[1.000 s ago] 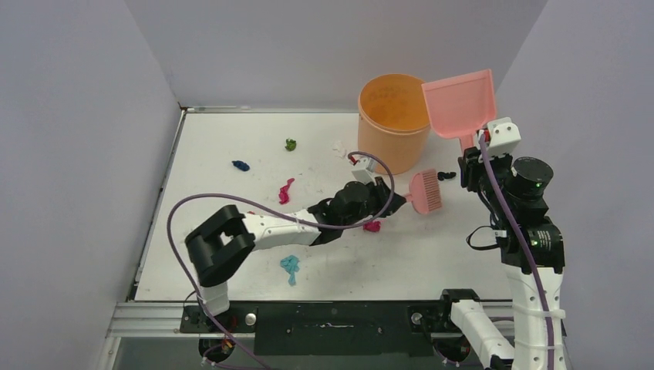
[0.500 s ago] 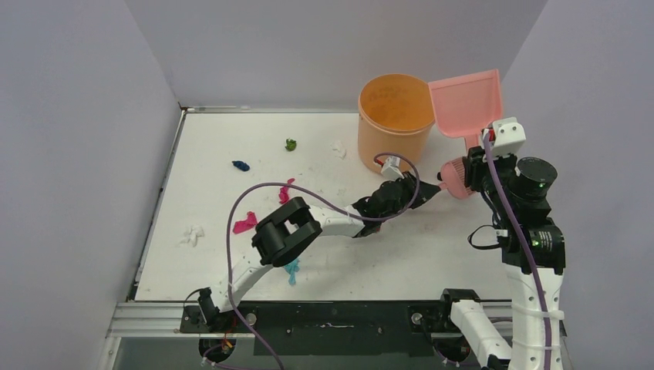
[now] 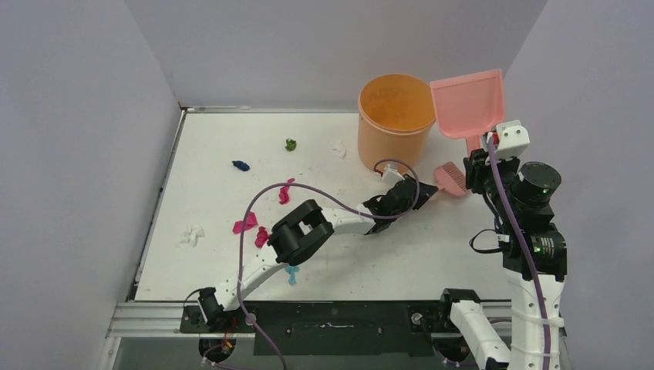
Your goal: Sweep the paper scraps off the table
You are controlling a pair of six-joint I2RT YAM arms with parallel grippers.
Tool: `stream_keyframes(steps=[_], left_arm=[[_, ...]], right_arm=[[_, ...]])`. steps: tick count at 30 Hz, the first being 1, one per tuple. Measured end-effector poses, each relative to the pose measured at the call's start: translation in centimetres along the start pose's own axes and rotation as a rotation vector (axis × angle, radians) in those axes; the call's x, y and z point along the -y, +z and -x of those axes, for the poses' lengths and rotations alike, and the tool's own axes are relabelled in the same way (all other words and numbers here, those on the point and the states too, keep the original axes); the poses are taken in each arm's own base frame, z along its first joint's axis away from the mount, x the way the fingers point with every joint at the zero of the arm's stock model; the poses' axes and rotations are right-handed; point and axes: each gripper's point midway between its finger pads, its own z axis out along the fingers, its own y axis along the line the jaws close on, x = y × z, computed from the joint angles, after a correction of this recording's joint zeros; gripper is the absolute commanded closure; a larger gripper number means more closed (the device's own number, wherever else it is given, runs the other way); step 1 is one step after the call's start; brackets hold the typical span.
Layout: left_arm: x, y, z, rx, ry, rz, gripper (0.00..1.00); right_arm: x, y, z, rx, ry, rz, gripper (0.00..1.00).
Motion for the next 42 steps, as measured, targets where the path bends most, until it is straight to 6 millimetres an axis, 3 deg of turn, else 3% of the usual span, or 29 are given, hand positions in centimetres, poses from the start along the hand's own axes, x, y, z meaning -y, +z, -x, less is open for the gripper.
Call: stream_keyframes(steps=[5,8,10,18,22,24,28,33,42], left_arm=[[-2.1,-0.7,0.5,0.006,-0.012,0.061,1.00],[-5.0,-2.8,1.2,0.011,-0.029,0.133,1.00],[-5.5,-4.3,1.9,0.019,-0.049,0.145,1.00],[-6.0,-12.3,5.4,0.055,-0.065,0.209,1.00],[-7.3,-17.3,6.9,0.057,-0.046,0.271,1.00],[-6.6,-18.8,7.4,0.050,-0.046,0.272,1.00],[-7.5,-22.2,8.8,0.029,-0.041,0.322,1.00],[-8.0,-27.1,12.0,0.039,-0.004,0.376,1.00],[-5.2,-32.9,16.9,0.066,0.156,0.400,1.00]], right_arm=[[-0.2,0.0,0.0,-0.001,0.005,0.010,0.95],[-0.4,0.0,-0.1,-0.002,0.014,0.019,0.95],[-0.6,0.0,-0.1,-0.002,0.020,0.029,0.95],[-1.0,-0.2,0.0,0.008,0.045,0.050,0.95],[-1.3,-0.2,-0.5,0.000,0.049,0.061,0.95],[-1.5,-0.1,-0.6,-0.002,0.050,0.069,0.95],[-1.8,0.0,-1.0,-0.015,0.052,0.088,0.95],[-2.4,-0.3,-2.2,-0.061,0.016,0.129,0.95],[-4.6,-1.3,-7.5,-0.276,-0.089,0.298,0.95]])
